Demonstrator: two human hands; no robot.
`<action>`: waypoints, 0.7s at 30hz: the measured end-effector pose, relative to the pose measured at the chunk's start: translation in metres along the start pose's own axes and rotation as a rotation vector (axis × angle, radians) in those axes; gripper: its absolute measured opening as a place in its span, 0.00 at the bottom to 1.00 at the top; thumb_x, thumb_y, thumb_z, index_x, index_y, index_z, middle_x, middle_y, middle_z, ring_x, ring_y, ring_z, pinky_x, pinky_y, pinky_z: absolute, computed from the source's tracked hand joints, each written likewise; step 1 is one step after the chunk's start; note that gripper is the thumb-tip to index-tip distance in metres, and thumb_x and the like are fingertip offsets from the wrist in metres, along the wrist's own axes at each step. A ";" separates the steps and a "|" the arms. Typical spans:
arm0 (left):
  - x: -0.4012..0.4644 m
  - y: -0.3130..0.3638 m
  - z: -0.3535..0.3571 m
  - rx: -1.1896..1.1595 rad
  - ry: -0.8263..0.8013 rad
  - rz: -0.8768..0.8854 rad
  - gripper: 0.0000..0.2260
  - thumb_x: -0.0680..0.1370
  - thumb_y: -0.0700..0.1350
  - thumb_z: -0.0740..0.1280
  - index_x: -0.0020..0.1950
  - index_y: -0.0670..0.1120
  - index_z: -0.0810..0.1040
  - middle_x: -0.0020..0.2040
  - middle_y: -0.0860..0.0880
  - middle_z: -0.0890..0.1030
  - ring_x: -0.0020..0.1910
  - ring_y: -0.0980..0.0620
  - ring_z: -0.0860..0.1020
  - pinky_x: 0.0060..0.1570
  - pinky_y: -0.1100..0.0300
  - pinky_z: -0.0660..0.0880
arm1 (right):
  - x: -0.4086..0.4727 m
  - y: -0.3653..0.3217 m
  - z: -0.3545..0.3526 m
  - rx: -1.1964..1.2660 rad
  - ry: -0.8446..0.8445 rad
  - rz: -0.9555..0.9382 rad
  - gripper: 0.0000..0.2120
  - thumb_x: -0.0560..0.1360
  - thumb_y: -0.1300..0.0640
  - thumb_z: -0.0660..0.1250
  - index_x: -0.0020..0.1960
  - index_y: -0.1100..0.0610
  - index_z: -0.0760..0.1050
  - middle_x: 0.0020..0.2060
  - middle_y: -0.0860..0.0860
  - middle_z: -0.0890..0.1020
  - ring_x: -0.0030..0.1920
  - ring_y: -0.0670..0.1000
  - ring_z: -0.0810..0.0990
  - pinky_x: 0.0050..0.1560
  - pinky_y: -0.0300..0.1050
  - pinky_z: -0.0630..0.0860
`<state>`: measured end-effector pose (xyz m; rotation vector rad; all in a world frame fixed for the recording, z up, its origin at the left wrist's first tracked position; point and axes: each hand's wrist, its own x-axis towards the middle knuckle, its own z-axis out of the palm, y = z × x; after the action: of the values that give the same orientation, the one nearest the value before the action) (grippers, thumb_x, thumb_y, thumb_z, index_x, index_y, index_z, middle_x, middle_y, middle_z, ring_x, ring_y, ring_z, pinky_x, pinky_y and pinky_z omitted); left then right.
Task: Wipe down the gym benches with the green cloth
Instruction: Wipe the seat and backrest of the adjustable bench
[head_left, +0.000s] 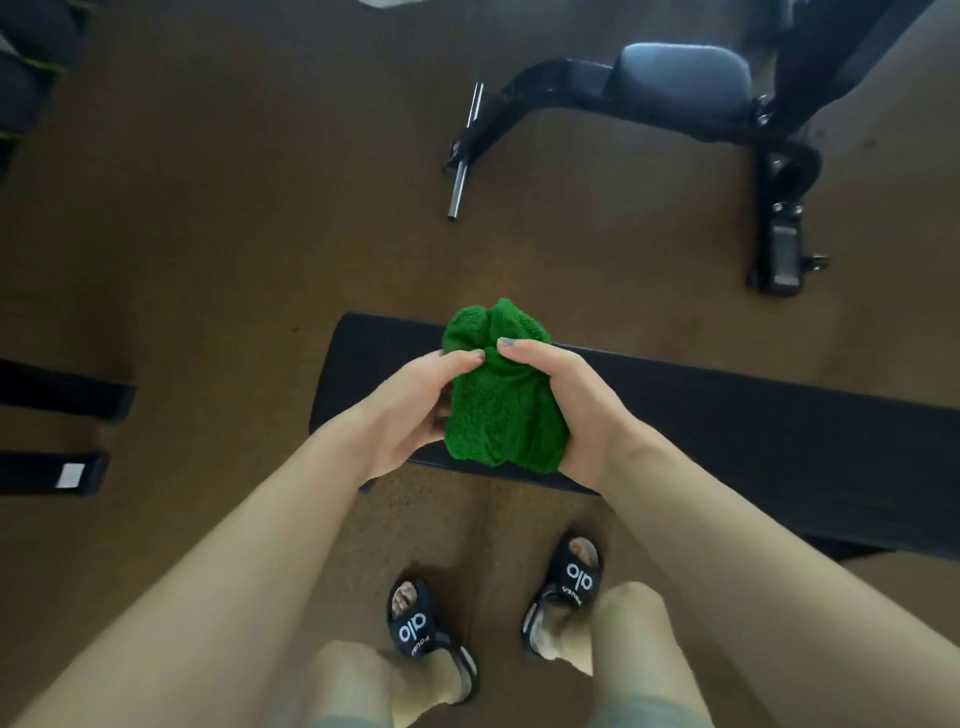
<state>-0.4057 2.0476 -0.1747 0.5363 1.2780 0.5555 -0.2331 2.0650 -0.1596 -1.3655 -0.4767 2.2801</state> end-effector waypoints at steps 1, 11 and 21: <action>-0.013 0.016 0.007 -0.010 0.008 0.023 0.13 0.86 0.48 0.62 0.70 0.51 0.77 0.62 0.49 0.85 0.60 0.49 0.84 0.61 0.48 0.80 | -0.016 -0.012 0.006 0.001 -0.001 -0.001 0.18 0.80 0.51 0.67 0.68 0.55 0.78 0.60 0.59 0.85 0.59 0.62 0.85 0.55 0.61 0.83; -0.095 0.095 0.007 0.117 0.191 0.003 0.11 0.86 0.49 0.63 0.66 0.50 0.79 0.58 0.50 0.86 0.56 0.51 0.86 0.58 0.48 0.83 | -0.081 -0.069 0.073 -0.111 0.093 0.028 0.14 0.79 0.61 0.68 0.64 0.58 0.79 0.56 0.59 0.86 0.55 0.61 0.86 0.51 0.56 0.85; -0.097 0.123 -0.127 0.185 -0.068 -0.095 0.13 0.82 0.46 0.70 0.67 0.50 0.80 0.59 0.50 0.86 0.60 0.50 0.84 0.68 0.47 0.77 | -0.017 -0.041 0.179 -0.004 0.267 0.004 0.14 0.78 0.63 0.69 0.64 0.59 0.80 0.54 0.59 0.87 0.54 0.61 0.87 0.55 0.61 0.83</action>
<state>-0.5591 2.0853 -0.0498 0.6392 1.2900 0.3384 -0.3772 2.0786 -0.0451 -1.6427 -0.3900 2.0589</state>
